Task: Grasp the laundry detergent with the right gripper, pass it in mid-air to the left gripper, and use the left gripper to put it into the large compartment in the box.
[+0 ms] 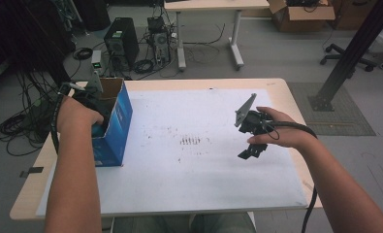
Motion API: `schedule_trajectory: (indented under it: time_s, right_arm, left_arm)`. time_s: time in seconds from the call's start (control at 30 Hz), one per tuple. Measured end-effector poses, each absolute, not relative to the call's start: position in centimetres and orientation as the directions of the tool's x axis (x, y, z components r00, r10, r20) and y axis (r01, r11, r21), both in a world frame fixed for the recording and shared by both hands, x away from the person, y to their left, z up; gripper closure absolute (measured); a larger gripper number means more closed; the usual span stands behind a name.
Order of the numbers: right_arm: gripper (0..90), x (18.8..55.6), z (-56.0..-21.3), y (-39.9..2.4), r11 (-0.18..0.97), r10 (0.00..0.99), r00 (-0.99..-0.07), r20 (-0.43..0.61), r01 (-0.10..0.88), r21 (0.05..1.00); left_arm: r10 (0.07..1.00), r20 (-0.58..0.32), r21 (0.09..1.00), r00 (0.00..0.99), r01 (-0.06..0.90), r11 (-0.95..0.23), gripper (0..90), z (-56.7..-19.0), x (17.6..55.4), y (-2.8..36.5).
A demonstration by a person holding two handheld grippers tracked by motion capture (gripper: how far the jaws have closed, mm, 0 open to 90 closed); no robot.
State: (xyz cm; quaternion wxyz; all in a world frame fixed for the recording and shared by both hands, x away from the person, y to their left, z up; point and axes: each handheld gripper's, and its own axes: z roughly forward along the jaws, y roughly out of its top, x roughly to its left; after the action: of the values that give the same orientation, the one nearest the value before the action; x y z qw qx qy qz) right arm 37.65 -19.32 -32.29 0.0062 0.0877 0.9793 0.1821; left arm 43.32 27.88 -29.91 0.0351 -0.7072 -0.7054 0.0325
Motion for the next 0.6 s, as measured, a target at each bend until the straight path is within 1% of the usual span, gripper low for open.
schedule_trajectory:
  time_s: [0.17, 0.6]
  right_arm:
    - [3.6, 37.62, -32.32, -19.40, 0.917, 0.176, -0.984, 0.020, 0.171, 0.360]
    - [3.6, 37.60, -32.44, -19.41, 0.916, 0.171, -0.985, 0.020, 0.166, 0.365]
  left_arm:
    - [1.000, 0.009, -0.092, 0.011, 0.996, -0.010, 36.0, -29.99, 43.30, 27.69]
    - [1.000, -0.015, -0.062, 0.017, 0.998, -0.018, 29.4, -29.47, 43.07, 27.65]
